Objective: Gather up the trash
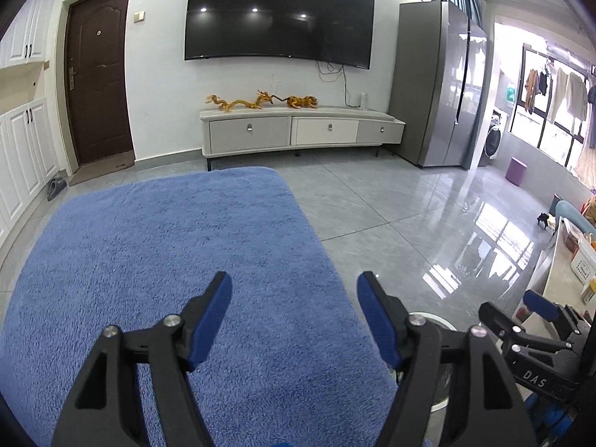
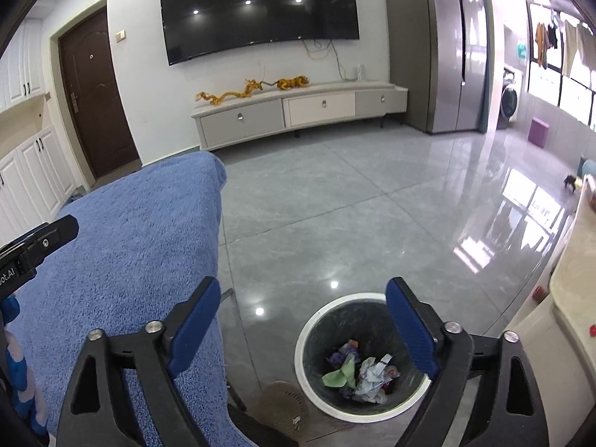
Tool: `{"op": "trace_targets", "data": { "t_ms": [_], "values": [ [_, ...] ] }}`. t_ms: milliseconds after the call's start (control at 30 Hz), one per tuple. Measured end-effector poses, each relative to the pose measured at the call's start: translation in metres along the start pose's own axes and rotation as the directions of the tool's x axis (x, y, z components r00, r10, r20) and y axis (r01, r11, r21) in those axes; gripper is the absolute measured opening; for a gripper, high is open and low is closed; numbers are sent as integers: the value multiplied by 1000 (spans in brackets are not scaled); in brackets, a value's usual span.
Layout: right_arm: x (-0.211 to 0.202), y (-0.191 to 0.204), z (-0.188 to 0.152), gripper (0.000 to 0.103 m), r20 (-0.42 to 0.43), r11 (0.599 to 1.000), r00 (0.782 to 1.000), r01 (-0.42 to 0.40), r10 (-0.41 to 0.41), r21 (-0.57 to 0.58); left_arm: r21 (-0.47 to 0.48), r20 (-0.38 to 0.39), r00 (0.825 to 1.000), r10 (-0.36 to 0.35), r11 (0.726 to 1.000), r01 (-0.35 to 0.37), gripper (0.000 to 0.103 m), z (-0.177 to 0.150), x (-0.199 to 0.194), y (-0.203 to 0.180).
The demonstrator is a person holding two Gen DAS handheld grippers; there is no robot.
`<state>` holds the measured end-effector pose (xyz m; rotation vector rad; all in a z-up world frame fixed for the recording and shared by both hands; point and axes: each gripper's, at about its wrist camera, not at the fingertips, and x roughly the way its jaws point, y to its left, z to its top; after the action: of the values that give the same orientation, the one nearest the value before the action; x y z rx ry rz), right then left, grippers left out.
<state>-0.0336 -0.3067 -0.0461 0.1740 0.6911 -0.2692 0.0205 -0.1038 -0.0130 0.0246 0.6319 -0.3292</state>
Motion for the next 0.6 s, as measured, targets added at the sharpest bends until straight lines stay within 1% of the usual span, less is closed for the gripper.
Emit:
{"op": "trace_targets", "data": {
  "t_ms": [67,167,300,433,600],
  "values": [
    [-5,0,1,98,24,1000,1000,18,-18,2,-7,3,1000,-1,1000,1,75,-3,-1,3],
    [-7,0,2,101,43,999,998,34,-35,8,-12,-4,1000,3,1000,-3,76,-4,-1,4],
    [-3,-3,2,102,43,998,998,49,-50,26,-6,-14,1000,24,1000,-24,76,-4,3,3],
    [2,-11,-1,102,31,997,998,59,-60,44,20,-26,998,64,998,-64,76,-5,5,-3],
    [8,-18,-4,102,17,996,998,62,-63,61,10,-30,998,57,998,-56,76,-7,9,-4]
  ]
}}
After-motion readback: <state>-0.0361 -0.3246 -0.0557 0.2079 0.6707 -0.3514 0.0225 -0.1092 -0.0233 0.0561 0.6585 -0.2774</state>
